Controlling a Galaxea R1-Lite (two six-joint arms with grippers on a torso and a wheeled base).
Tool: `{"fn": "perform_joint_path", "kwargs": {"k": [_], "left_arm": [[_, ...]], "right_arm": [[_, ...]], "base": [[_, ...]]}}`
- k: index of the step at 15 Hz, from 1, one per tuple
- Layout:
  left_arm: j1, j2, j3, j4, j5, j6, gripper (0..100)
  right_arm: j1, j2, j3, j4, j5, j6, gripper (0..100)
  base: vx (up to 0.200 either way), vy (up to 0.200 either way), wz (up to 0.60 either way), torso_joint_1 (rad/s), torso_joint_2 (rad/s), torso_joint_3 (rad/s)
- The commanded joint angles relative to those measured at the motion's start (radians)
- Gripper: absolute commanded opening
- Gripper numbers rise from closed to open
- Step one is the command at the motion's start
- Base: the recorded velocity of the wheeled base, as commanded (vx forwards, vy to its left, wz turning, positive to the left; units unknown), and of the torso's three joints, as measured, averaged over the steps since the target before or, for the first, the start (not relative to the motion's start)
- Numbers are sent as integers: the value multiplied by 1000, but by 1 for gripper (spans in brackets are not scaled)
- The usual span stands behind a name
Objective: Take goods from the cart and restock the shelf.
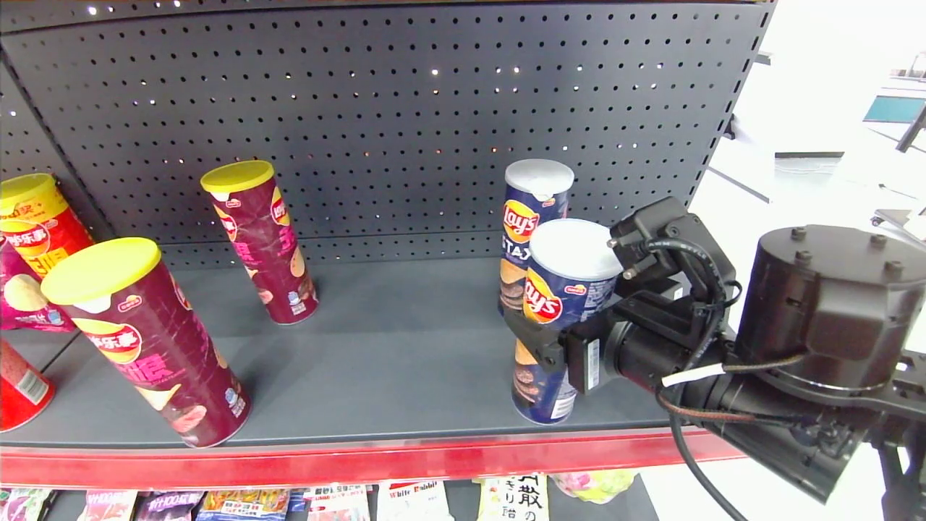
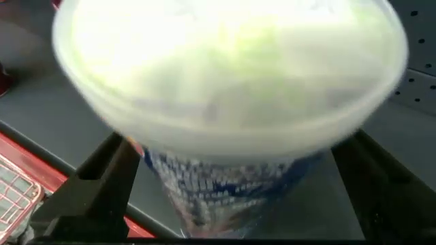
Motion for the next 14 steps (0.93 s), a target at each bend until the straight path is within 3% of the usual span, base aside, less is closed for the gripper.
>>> {"fn": "perform_joint_path", "kwargs": {"k": [1, 2, 10, 12, 14], "left_arm": [[0, 0, 0, 0, 0, 0, 100], [0, 0, 0, 0, 0, 0, 100], [0, 0, 0, 0, 0, 0, 100], [0, 0, 0, 0, 0, 0, 100], [0, 0, 0, 0, 0, 0, 100]], "right_arm": [[0, 16, -5, -2, -1, 2, 100], [0, 21, -4, -7, -1, 2, 0], [1, 4, 1, -7, 11, -1, 0], [-19, -11, -5, -11, 94, -6, 0], [-86, -30, -7, -11, 267, -29, 0]], "base": [[0, 0, 0, 0, 0, 0], [0, 0, 0, 0, 0, 0], [0, 0, 0, 0, 0, 0], [0, 0, 0, 0, 0, 0], [0, 0, 0, 0, 0, 0]]}}
